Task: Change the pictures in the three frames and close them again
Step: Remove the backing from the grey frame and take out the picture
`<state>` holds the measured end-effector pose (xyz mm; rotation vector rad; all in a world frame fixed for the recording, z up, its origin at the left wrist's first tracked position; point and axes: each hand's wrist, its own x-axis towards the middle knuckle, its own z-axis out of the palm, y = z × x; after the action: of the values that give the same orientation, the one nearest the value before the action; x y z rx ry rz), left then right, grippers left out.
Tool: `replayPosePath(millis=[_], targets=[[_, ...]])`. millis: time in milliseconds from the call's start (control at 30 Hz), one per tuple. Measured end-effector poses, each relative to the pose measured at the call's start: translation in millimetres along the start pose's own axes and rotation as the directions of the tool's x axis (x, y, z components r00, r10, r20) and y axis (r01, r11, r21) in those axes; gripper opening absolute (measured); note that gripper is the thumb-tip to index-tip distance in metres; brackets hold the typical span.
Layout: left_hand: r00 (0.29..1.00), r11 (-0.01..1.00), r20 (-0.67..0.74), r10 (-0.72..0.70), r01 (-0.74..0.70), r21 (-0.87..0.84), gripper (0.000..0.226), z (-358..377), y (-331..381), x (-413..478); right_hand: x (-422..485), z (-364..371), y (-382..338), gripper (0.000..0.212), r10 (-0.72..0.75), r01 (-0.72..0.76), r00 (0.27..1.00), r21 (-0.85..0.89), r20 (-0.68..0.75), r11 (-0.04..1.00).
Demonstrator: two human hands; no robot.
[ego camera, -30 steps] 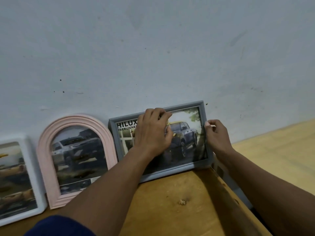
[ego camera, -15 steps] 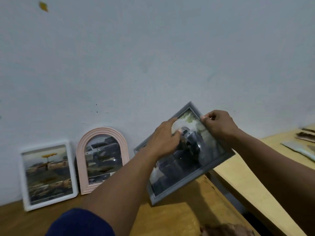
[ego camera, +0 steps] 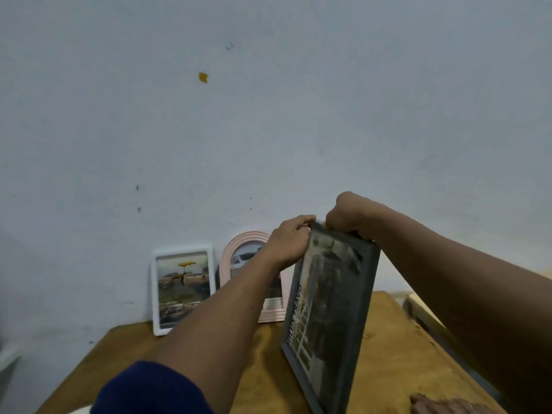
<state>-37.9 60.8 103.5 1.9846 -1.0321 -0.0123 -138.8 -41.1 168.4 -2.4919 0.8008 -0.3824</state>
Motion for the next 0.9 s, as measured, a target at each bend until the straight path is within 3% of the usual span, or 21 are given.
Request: replayPosePath(millis=[100,200,333,533,633,767,900], targets=[[0.997,0.999,-0.074,-0.030,0.028,-0.030,0.041,-21,-11,-9,-2,5,-13,0.025,-0.011,-0.028,0.989,0.262,0.147,0.965],[0.989,0.998,-0.137,-0.056,0.057,0.002,0.038,-47,-12,-22,-10,13,-22,0.026,-0.128,-0.011,0.955,0.463,0.267,0.886],[0.985,0.993,-0.138,-0.107,0.112,0.035,0.045,-87,-13,-45,-17,40,-34,0.020,-0.300,0.121,0.900,0.481,0.315,0.868],[0.942,0.960,-0.189,-0.277,0.279,-0.017,0.009,-128,-32,-73,-19,94,-47,0.022,-0.404,0.190,0.834,0.493,0.375,0.849],[0.901,0.942,-0.276,-0.334,0.310,-0.128,0.014,-130,-59,-84,-24,120,-42,0.027,-0.418,0.215,0.810,0.454,0.411,0.865],[0.840,0.901,-0.343,-0.421,0.346,-0.260,0.031,-111,-100,-102,-35,157,-24,0.049,-0.389,0.238,0.813,0.362,0.435,0.902],[0.836,0.866,-0.268,-0.479,0.400,-0.301,0.037,-70,-135,-116,-44,193,0,0.063,-0.380,0.259,0.846,0.334,0.373,0.906]])
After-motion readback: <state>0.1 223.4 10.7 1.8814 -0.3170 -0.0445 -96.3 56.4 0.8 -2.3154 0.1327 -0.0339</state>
